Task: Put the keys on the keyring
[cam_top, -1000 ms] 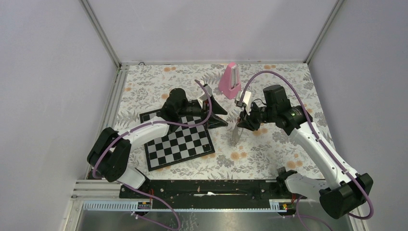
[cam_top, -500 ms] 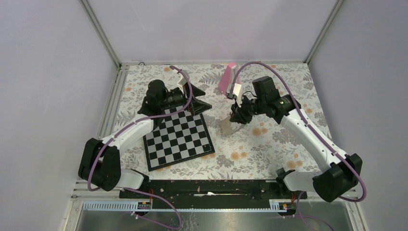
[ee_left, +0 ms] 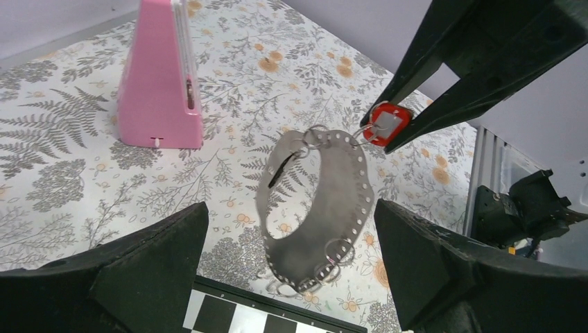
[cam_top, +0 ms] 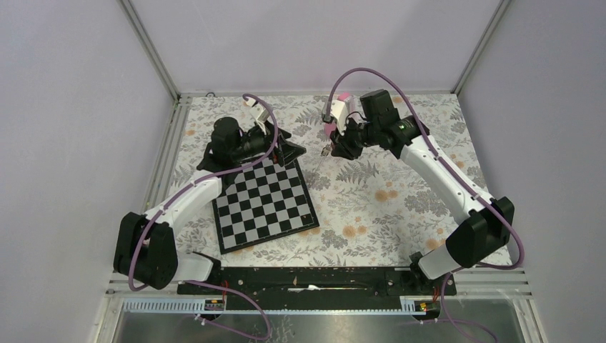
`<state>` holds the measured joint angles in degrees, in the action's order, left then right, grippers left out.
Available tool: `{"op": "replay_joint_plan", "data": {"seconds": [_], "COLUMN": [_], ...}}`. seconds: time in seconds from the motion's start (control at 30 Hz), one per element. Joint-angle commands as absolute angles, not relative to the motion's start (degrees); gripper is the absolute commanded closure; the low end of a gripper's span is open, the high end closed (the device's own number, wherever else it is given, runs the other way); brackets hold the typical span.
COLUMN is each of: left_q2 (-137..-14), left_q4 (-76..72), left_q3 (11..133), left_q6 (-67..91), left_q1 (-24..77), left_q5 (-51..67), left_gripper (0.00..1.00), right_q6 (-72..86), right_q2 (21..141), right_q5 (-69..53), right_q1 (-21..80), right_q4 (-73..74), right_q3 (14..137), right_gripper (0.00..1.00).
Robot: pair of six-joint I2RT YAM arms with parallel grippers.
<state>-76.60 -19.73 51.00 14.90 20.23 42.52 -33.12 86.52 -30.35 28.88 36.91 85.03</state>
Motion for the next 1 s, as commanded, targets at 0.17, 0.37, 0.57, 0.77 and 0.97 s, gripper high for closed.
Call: {"op": "replay_joint_plan", "data": {"seconds": [0.17,0.37,0.57,0.77,0.97], "left_q2": [-71.37,-70.36,-69.87,-69.8,-69.46], "left_q4": [-17.5,-13.77,-11.42,-11.6,-11.59], "left_q3": [50.14,50.19,50.28,49.77,49.57], "left_q6": [8.26,5.6,3.97,4.13,4.26], "left_q1": [19.6,19.51,19.48,19.48,19.51], "left_q5": [38.32,38.49,37.99,38.31,38.78], "left_gripper": [0.01,0.01,0.01,0.01,0.01], "right_q6": [-39.29,-41.8,-44.68,-46.86,-47.66], "right_q2": [87.41,85.53,81.88,79.99,81.95], "right_q5": [-22.02,-21.18,-19.86,-17.85,-15.34], "right_q1": [27.37,21.96,16.82,14.89,14.53], "right_q4": [36.18,36.3,36.3,36.39,36.38], "right_q3": [75.19,66.04,60.23,56.48,54.41], "right_gripper": [1.0,1.0,1.0,1.0,1.0]}}
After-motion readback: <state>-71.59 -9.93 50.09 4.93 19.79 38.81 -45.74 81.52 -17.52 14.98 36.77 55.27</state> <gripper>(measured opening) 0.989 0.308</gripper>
